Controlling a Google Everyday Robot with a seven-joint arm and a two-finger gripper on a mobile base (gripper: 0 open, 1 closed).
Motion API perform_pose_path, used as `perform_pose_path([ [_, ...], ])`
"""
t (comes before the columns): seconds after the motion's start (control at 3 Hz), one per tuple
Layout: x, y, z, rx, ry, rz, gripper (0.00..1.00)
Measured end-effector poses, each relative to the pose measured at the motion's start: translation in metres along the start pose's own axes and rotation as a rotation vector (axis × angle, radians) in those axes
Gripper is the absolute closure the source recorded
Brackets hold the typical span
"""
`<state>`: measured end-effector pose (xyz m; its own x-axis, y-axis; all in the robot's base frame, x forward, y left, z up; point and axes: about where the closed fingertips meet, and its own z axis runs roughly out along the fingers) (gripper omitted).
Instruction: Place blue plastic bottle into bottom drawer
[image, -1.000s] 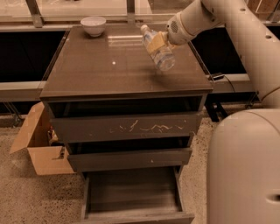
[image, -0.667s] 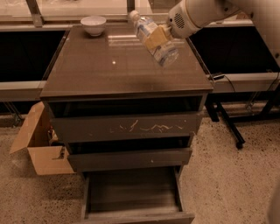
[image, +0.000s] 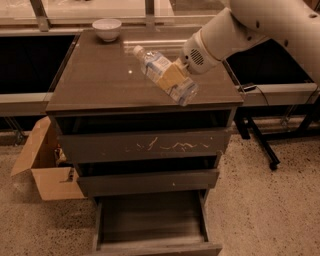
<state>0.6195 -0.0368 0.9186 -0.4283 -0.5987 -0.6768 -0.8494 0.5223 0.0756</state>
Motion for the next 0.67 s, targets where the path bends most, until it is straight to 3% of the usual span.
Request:
perform_pose_path([
  [0.33,-0.001,-0.001,-0.001,0.002,-0.001,0.000,1.00],
  [0.67,0.004,0.018,0.008,-0.002,0.053,-0.104,1.00],
])
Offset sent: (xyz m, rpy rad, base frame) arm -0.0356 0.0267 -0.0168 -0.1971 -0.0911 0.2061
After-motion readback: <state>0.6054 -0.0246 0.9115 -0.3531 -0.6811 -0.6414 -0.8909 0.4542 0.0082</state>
